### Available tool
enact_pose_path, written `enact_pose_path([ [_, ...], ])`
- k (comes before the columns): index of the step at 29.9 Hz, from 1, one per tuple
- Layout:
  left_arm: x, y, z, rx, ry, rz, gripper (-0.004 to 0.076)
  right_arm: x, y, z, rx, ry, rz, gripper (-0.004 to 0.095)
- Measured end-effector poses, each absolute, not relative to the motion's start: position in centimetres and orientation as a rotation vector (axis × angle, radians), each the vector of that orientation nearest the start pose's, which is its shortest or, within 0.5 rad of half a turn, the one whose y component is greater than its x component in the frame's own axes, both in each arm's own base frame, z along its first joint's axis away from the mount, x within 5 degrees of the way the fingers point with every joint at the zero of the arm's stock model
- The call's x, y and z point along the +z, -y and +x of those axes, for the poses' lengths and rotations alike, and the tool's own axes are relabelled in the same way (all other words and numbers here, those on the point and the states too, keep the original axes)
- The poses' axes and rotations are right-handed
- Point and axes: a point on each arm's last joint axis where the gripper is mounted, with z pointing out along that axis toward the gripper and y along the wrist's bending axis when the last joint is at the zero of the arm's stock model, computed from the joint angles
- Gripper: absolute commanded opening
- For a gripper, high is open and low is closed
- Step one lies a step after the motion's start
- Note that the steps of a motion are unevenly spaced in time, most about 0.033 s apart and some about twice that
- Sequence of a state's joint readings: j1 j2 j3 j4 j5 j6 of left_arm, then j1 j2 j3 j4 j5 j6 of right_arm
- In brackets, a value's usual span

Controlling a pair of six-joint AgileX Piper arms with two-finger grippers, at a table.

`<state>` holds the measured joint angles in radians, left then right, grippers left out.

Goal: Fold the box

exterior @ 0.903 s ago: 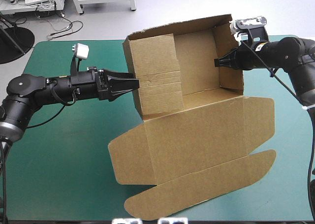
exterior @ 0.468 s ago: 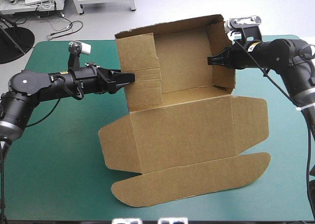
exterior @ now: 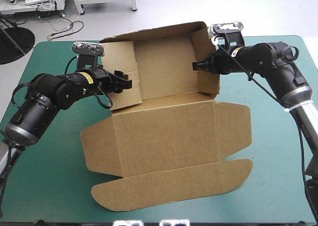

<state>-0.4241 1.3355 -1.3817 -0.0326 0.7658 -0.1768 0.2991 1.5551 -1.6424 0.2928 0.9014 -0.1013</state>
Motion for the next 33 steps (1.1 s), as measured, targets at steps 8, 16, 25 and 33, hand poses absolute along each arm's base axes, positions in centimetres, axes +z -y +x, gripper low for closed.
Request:
enact_pose_path([
  [8,40.7,11.7,26.7,-0.285,-2.218,0.175,0.0041,41.3,-12.6,32.0,0.502,-2.277,-0.4,-0.002],
  [16,39.4,12.3,27.5,-0.29,-2.271,0.219,-0.0009,39.5,-12.1,32.4,0.421,-2.426,-0.355,-0.0018],
  [25,33.6,15.8,31.4,-0.241,-2.522,0.381,-0.0009,33.9,-12.1,34.6,0.279,-2.722,-0.345,-0.0018],
  [33,29.2,19.2,34.9,-0.16,-2.717,0.473,-0.0009,29.5,-12.6,36.1,0.074,-2.891,-0.347,-0.0019],
])
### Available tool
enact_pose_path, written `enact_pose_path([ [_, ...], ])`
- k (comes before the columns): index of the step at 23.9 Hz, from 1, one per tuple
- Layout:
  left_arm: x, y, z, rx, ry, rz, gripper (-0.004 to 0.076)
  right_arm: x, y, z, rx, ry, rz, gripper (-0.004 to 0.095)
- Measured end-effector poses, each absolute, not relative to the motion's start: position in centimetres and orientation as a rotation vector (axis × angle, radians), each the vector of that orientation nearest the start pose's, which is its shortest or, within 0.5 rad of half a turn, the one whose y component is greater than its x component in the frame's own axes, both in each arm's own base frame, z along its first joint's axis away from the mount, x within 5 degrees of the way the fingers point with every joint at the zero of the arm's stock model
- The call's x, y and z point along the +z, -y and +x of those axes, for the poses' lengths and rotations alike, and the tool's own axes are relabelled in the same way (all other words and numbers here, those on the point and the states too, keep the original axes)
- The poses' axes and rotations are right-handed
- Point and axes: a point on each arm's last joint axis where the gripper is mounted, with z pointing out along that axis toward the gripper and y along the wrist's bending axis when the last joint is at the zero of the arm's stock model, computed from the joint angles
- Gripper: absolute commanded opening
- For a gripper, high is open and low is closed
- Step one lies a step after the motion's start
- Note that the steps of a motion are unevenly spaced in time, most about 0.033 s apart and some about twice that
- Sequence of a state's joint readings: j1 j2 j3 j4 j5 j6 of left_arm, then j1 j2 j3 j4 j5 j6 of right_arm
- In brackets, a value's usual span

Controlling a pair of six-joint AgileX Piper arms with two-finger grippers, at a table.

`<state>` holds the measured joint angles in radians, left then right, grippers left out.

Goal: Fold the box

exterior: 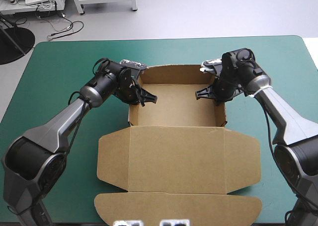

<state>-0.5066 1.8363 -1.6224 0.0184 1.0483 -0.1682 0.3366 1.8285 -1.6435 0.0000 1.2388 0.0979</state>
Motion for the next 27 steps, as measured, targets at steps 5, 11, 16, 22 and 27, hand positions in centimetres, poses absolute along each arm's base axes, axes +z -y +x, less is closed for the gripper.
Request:
enact_pose_path([
  [5,28.0,19.3,35.4,-0.103,-2.771,0.491,-0.0009,28.1,-13.8,36.3,0.047,-2.918,-0.337,-0.0019],
  [11,27.1,19.3,35.6,-0.067,-2.815,0.503,-0.0008,26.5,-14.2,36.7,0.045,-2.977,-0.33,-0.0019],
  [16,26.2,19.2,35.6,-0.031,-2.864,0.517,0.0225,26.2,-14.3,36.7,0.05,-2.998,-0.333,0.0134],
  [22,26.0,19.1,35.2,0.05,-2.881,0.616,0.0619,26.2,-14.4,36.9,0.08,-2.97,-0.365,0.0914],
  [27,27.1,18.6,35.1,0.052,-2.855,0.609,0.0619,26.5,-14.2,36.9,0.06,-2.956,-0.374,0.0917],
])
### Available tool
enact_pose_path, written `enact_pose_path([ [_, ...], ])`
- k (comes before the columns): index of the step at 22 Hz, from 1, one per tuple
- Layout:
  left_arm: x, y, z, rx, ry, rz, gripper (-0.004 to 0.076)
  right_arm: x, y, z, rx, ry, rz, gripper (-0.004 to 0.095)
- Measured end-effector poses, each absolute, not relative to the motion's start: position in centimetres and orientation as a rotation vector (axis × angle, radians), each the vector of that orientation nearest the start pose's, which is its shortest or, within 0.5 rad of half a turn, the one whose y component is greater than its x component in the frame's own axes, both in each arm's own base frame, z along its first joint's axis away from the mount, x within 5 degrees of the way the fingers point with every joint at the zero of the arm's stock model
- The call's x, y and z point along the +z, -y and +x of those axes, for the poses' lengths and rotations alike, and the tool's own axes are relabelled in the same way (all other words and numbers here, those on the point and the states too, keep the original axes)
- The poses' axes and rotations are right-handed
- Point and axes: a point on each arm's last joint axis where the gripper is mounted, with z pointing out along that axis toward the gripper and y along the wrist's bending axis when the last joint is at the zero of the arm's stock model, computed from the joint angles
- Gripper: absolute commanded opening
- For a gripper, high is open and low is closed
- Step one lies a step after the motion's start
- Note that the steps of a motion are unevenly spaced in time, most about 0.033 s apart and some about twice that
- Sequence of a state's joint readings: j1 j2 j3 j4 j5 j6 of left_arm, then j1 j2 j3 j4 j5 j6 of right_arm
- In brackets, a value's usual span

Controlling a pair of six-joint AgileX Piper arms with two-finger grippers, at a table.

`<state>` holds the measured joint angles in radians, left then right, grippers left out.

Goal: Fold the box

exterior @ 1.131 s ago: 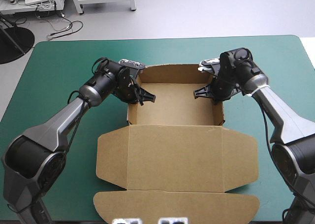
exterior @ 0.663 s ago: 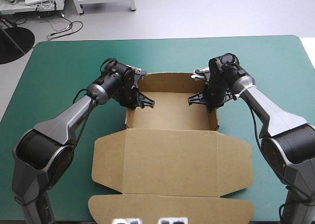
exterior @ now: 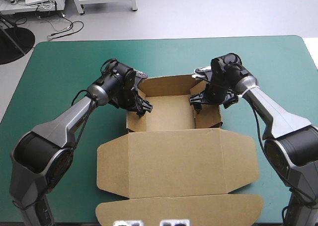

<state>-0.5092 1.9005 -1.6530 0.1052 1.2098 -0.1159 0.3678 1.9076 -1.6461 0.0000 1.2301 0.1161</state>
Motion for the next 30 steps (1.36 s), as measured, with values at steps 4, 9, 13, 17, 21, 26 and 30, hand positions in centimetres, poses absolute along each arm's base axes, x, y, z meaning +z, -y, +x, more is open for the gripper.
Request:
enact_pose_path([
  [4,31.4,17.7,33.5,0.007,-2.744,0.605,0.0619,30.9,-14.1,36.5,0.096,-2.82,-0.401,0.0899],
  [9,39.5,14.7,28.4,-0.039,-2.532,0.638,0.0304,38.2,-13.4,34.2,0.159,-2.604,-0.451,0.0899],
  [13,44.0,11.7,23.0,-0.063,-2.375,0.656,0.0,39.8,-13.0,33.2,0.161,-2.565,-0.465,0.09],
  [17,47.0,6.5,13.6,-0.088,-2.186,0.64,-0.0004,39.2,-13.1,33.5,0.154,-2.583,-0.479,0.0899],
  [21,44.6,1.4,4.5,-0.17,-2.073,0.503,-0.0005,35.9,-13.9,35.6,0.135,-2.67,-0.494,0.0899],
  [26,39.9,0.1,1.1,-0.305,-2.1,0.417,-0.0009,29.5,-15.2,38.7,0.116,-2.822,-0.517,0.0735],
  [30,37.6,2.0,4.2,-0.279,-2.283,0.448,-0.0009,27.2,-15.7,39.5,0.138,-2.875,-0.517,0.0381],
])
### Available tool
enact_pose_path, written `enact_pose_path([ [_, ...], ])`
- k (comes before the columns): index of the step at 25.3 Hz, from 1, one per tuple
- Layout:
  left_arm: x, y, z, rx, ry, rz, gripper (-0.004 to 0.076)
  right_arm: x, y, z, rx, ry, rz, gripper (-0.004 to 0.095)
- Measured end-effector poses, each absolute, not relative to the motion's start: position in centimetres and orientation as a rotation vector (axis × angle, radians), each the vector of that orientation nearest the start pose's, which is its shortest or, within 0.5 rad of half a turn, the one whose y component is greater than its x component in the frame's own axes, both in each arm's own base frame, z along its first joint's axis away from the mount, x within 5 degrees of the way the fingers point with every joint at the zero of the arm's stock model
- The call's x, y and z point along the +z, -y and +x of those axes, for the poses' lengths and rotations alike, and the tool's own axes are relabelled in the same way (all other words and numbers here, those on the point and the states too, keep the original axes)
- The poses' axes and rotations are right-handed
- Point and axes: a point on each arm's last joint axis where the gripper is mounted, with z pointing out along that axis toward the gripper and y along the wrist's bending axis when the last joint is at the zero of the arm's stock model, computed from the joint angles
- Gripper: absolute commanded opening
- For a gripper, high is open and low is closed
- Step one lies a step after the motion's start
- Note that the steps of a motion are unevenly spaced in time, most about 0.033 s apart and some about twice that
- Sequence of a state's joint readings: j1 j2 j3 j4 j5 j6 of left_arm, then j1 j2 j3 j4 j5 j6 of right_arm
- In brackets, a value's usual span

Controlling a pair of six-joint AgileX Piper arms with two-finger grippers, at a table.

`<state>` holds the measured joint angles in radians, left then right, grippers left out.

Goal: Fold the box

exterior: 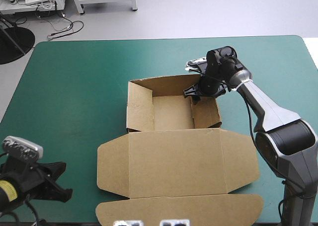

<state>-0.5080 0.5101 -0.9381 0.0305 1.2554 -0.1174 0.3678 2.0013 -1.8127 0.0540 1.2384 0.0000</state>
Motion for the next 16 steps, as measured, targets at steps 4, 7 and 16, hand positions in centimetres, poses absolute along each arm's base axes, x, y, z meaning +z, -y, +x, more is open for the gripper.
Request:
enact_pose_path([
  [4,36.0,2.7,9.2,0.01,-2.447,0.357,-0.0009,27.0,-15.6,39.7,0.109,-2.861,-0.558,0.0052],
  [7,35.0,3.6,11.2,0.091,-2.523,0.374,-0.0009,27.0,-15.3,39.9,0.072,-2.85,-0.587,-0.002],
  [16,32.4,5.7,14.9,0.18,-2.669,0.478,-0.0008,28.5,-6.3,42.8,0.053,-2.828,-0.4,-0.002],
])
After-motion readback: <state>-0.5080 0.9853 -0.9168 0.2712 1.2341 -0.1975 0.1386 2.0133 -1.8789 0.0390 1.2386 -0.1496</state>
